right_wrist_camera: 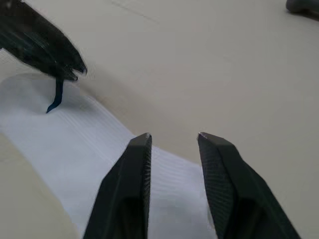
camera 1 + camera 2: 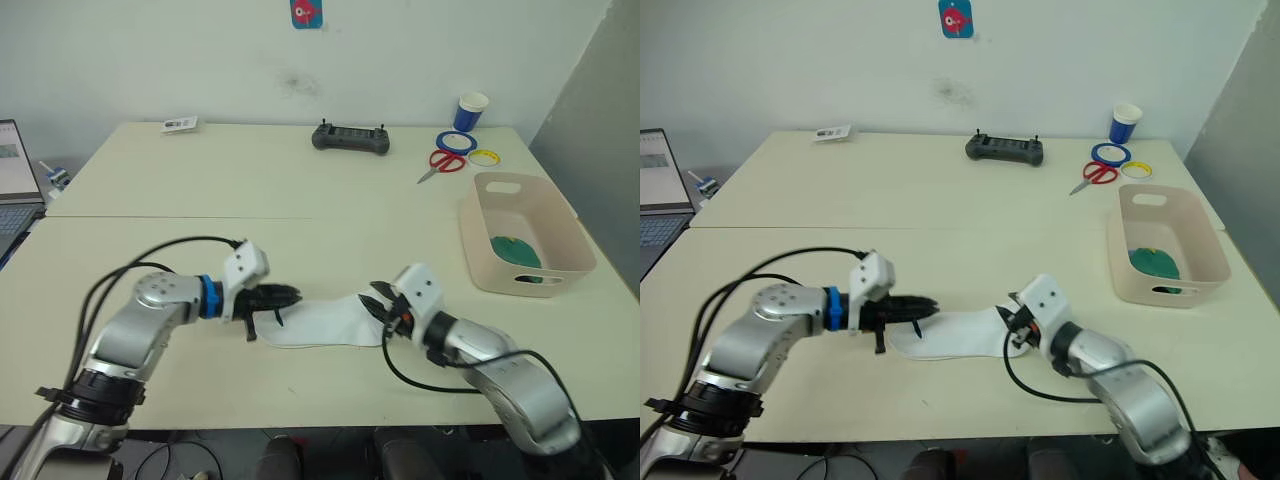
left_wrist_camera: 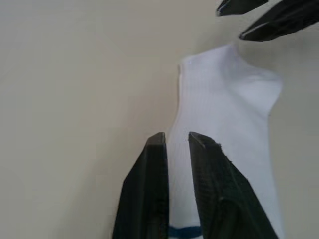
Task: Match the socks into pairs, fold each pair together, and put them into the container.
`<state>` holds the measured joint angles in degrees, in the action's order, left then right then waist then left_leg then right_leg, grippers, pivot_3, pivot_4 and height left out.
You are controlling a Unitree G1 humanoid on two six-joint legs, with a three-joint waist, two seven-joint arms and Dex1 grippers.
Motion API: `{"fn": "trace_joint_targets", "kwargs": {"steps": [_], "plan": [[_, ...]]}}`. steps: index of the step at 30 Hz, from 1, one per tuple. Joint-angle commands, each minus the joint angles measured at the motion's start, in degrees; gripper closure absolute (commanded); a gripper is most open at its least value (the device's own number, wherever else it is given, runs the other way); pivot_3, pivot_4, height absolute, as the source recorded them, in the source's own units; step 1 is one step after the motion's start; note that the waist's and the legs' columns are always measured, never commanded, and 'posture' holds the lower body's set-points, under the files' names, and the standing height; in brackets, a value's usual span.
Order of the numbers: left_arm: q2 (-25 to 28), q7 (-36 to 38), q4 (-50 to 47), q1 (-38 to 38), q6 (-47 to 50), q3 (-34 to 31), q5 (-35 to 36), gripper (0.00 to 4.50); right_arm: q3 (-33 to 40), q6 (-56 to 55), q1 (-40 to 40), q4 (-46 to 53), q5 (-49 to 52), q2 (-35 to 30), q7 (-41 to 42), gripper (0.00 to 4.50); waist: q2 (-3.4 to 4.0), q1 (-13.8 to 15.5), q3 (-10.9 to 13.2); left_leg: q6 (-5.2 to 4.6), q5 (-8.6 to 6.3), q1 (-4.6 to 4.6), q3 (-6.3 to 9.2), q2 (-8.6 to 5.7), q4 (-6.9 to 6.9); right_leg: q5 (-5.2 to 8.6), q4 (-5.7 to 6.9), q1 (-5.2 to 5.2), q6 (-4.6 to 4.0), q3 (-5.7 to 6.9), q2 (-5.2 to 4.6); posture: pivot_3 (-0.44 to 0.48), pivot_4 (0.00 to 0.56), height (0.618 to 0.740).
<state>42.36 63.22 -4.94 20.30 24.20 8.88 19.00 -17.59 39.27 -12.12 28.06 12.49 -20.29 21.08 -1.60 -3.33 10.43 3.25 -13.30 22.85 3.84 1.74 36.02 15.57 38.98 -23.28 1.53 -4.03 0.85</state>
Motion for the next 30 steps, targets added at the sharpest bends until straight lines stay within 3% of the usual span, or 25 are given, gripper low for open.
{"fn": "trace_joint_targets", "kwargs": {"steps": [1,2,8,18,21,25,30], "plan": [[0.02,0.57,-0.01,-0.28,-1.43,3.36,-3.48,4.50,-2.77,-1.34,-2.43,-3.95,-0.91,2.03,1.46,4.06,0.00,0.08,0.00,0.00,0.00,0.02,0.03,0.01,-0.01,0.00,0.01,-0.01,-0.01,0.03,0.02,0.000,0.150,0.740],[-0.02,0.18,1.10,-0.63,-2.20,4.42,-5.01,4.50,-3.68,-0.86,-2.82,-4.94,-0.75,2.64,2.13,4.45,0.00,0.08,0.00,0.00,0.00,0.03,0.08,0.05,-0.01,0.01,0.01,-0.01,-0.01,0.06,0.06,0.000,0.150,0.740],[-0.73,-2.15,5.01,-2.16,-3.28,5.94,-9.24,4.50,-5.84,0.62,-1.22,-5.60,-1.58,1.43,3.87,4.45,0.00,0.12,-0.01,-0.02,-0.01,0.03,0.10,0.03,0.00,0.02,0.00,0.00,-0.02,0.07,0.04,0.000,0.150,0.740],[1.64,-1.02,3.65,-6.32,-5.09,6.78,-10.86,4.50,0.62,0.82,2.77,-3.62,-4.05,-5.48,3.03,4.45,0.03,-0.02,-0.33,-0.02,-0.01,-0.21,0.04,0.04,0.00,0.00,0.07,0.15,-0.01,0.01,0.05,0.000,0.150,0.740],[0.99,-1.13,2.35,-6.01,-4.95,5.20,-9.35,4.50,2.25,-0.55,2.10,0.10,-1.58,-4.30,4.55,4.45,0.03,-0.10,-0.33,-0.02,-0.01,-0.19,0.01,0.04,0.00,0.00,0.06,0.13,-0.01,-0.02,0.05,0.000,0.150,0.740],[2.33,3.65,-6.15,-4.93,-1.77,1.94,-2.09,4.50,2.51,-0.03,1.56,5.35,1.32,-3.56,7.18,4.45,0.04,-0.11,-0.26,-0.02,-0.01,-0.11,0.06,0.12,-0.03,0.01,0.06,0.04,-0.02,0.03,0.12,0.000,0.150,0.740],[2.22,2.11,-6.36,-2.37,-0.30,0.52,-2.15,4.50,-0.20,0.16,-0.97,4.16,0.08,-1.28,6.57,4.45,0.03,0.14,-0.23,-0.02,-0.01,0.02,0.11,0.05,0.00,0.02,0.01,0.00,-0.01,0.08,0.06,0.000,0.150,0.740]]}}
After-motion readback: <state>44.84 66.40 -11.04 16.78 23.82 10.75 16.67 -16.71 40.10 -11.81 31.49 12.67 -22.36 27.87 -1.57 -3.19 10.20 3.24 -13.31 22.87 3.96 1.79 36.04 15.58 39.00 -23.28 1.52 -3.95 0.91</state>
